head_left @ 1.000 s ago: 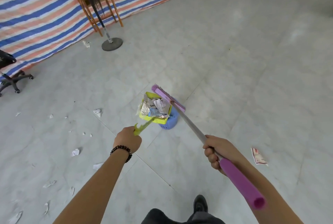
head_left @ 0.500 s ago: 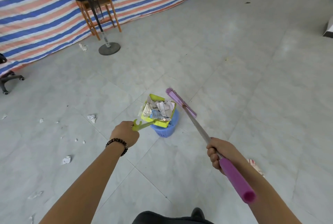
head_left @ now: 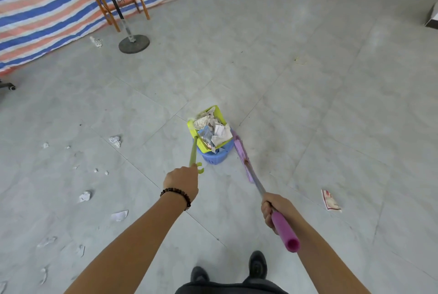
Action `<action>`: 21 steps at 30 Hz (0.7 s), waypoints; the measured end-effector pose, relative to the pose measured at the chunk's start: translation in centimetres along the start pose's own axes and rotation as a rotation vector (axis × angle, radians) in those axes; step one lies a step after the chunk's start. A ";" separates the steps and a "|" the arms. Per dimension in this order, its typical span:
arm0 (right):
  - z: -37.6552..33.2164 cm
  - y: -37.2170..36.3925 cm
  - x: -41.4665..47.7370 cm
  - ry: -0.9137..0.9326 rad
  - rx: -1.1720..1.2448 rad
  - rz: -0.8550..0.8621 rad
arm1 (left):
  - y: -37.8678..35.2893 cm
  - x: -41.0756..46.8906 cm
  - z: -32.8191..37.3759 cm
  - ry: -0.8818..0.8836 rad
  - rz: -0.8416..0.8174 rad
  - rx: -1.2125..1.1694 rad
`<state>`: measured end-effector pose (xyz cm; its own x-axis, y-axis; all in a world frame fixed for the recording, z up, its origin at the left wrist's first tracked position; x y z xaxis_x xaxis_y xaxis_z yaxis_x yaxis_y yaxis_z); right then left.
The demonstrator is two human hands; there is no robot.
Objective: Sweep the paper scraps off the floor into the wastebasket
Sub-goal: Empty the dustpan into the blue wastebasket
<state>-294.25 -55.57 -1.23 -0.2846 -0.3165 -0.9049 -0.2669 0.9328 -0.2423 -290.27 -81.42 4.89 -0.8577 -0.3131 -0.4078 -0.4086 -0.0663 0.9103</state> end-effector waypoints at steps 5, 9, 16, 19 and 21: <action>-0.5 0.1 0.4 0.014 0.119 -0.071 | 1.4 0.1 -0.8 0.025 0.034 -0.037; -0.8 -0.2 0.6 0.029 0.142 -0.097 | 2.2 -0.2 -1.4 0.043 0.049 -0.027; -0.3 0.0 1.7 0.039 0.026 -0.058 | 1.7 0.1 -1.5 0.026 0.045 0.144; 0.2 -0.1 2.1 0.029 0.010 -0.045 | 0.2 0.8 0.0 -0.047 0.016 0.220; 0.7 -0.1 2.3 0.021 0.020 -0.051 | -1.4 1.2 0.7 -0.088 -0.024 0.203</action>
<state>-294.27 -56.26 -3.55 -0.2902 -0.3670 -0.8838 -0.2629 0.9186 -0.2951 -290.91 -81.07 3.13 -0.8672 -0.2297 -0.4418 -0.4760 0.1223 0.8709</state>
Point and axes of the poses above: each hand's wrist, its own x-axis towards the middle knuckle, its own y-axis out of the back of the hand, z = x × y, the point moved 8 cm from there along x, towards the middle knuckle, and after that the axes turned 10 degrees about -y, right-handed, at the moved point
